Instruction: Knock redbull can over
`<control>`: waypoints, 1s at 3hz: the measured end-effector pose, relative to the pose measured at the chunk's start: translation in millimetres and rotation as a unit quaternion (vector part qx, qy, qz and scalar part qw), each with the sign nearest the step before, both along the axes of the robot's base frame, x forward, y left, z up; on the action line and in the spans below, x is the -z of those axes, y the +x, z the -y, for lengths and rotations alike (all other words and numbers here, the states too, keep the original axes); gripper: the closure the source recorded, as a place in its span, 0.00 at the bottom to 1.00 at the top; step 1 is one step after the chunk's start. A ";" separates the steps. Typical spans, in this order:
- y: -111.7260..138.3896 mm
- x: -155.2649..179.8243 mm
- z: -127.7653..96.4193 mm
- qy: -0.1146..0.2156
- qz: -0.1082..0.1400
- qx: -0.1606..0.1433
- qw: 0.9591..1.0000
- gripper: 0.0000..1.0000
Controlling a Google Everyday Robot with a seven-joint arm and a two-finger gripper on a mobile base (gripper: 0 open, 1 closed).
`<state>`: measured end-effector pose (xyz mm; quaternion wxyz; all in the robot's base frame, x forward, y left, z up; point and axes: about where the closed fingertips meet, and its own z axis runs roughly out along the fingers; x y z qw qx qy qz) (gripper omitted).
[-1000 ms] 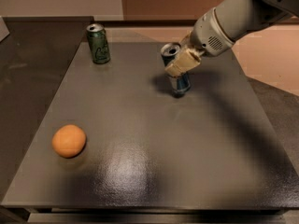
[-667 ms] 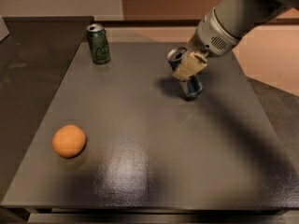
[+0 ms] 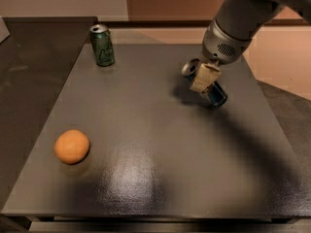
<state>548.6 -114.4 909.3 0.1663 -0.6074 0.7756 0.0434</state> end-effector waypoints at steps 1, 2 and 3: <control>1.7 14.1 -0.2 -0.037 -0.011 -0.006 0.999 0.59; 4.3 24.7 -5.3 -0.066 -0.017 -0.020 0.997 0.35; 5.5 31.6 -13.6 -0.073 -0.020 -0.043 0.996 0.12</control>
Offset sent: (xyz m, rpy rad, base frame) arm 0.0067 0.0090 -0.0352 -0.2011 0.0521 0.0694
